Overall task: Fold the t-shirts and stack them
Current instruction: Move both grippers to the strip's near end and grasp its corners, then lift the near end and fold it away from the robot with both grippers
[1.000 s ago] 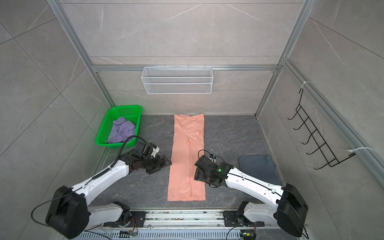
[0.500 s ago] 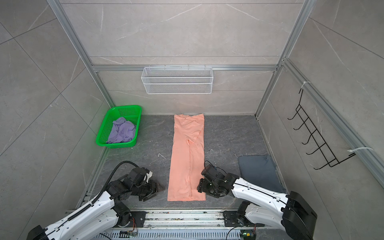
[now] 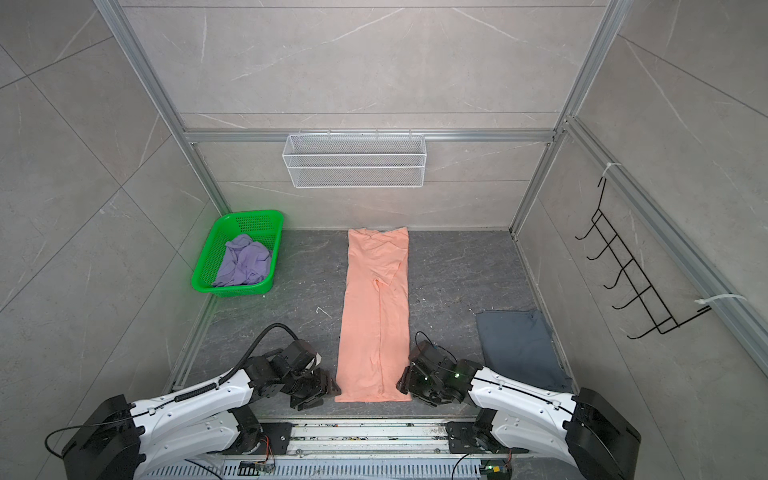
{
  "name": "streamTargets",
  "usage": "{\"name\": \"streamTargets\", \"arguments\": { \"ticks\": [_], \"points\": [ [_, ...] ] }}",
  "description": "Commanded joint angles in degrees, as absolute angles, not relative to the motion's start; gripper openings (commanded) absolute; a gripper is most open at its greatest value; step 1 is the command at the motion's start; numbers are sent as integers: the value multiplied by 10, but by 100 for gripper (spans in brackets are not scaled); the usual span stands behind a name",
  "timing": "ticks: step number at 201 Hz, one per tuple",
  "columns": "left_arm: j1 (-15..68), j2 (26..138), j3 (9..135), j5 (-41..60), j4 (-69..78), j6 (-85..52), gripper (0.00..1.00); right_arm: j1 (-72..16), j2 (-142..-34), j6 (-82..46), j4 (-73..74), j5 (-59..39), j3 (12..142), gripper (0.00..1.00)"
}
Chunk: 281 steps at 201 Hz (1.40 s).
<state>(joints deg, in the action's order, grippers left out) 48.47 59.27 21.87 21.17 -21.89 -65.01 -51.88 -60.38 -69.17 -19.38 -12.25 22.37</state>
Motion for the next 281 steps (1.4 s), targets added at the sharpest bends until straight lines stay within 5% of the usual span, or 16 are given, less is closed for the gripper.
{"name": "streamTargets", "arguments": {
  "ticks": [1,130,174,281],
  "points": [
    [493,614,208,211,-193,-668,65,-528,-629,-698,-209,-119,207,60],
    [498,663,217,217,-145,-681,29,-546,-616,-704,-223,-91,220,29],
    [501,650,223,206,-153,-689,0,-552,-617,-685,-243,-84,244,12],
    [572,581,306,100,-263,-725,0,-607,-594,-633,-345,-10,365,1]
  ]
}}
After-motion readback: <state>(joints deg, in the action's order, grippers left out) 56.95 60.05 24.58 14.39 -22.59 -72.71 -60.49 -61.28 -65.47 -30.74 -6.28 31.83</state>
